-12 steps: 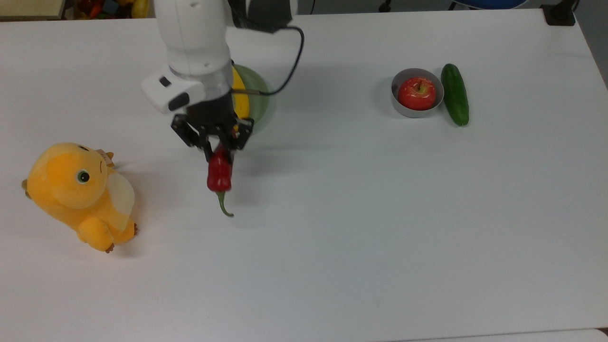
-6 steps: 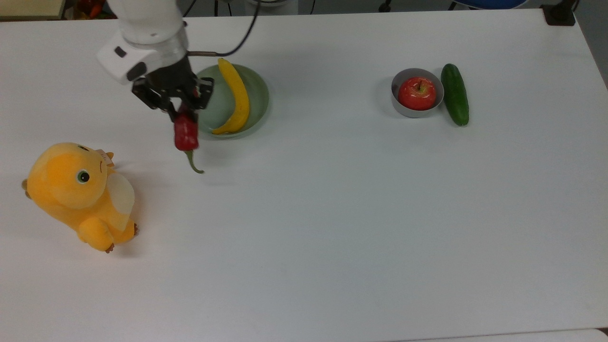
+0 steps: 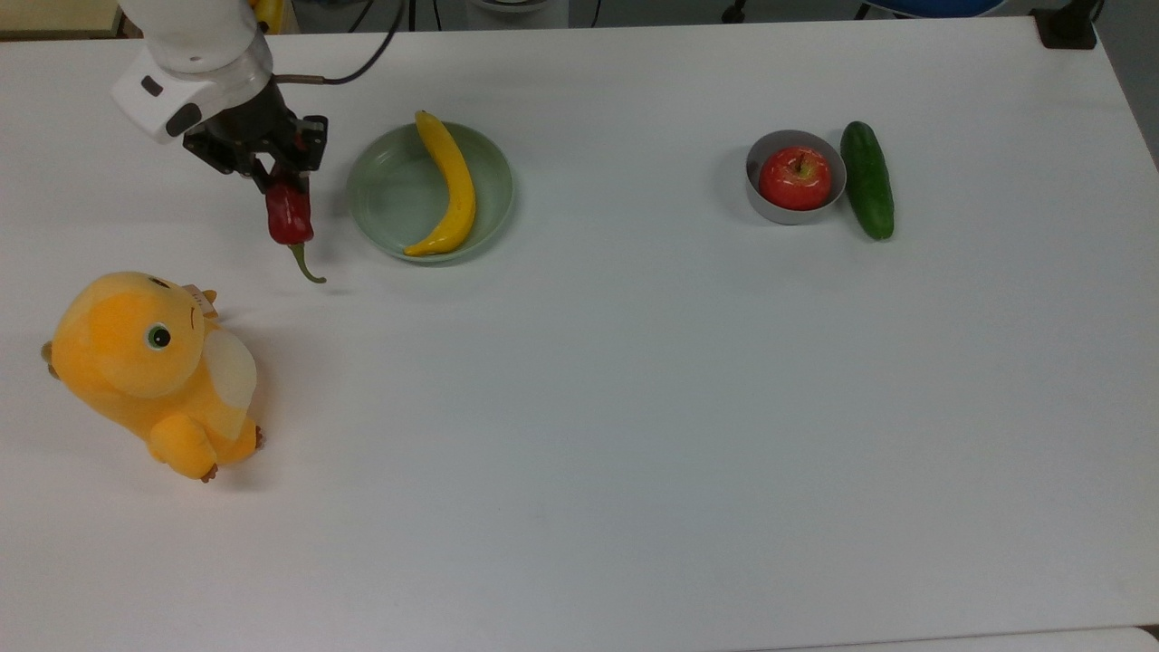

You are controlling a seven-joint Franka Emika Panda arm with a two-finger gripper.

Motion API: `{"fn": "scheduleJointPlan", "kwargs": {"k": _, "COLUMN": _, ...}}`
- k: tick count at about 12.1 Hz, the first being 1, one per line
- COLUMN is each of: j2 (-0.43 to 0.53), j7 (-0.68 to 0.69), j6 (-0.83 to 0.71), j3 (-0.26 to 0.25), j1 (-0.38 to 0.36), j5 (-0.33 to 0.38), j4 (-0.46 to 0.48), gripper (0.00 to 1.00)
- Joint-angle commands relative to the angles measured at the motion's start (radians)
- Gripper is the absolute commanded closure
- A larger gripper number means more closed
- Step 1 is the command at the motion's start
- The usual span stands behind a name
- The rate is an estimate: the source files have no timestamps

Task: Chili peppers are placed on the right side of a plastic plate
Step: 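Lift the chili and carry it beside the green plate's rim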

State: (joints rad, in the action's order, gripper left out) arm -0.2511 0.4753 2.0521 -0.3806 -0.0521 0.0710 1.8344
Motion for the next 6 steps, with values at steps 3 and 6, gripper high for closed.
{"fn": "scheduleJointPlan", "kwargs": {"k": 3, "j2": 0.052, "j7": 0.111, "j6": -0.056, "j3": -0.037, "j1": 0.009, "j5": 0.021, "j4": 0.082, "gripper": 0.93}}
{"fn": "scheduleJointPlan", "kwargs": {"k": 6, "j2": 0.052, "j7": 0.141, "j6": -0.070, "j3": -0.037, "j1": 0.015, "j5": 0.021, "j4": 0.121, "gripper": 0.87}}
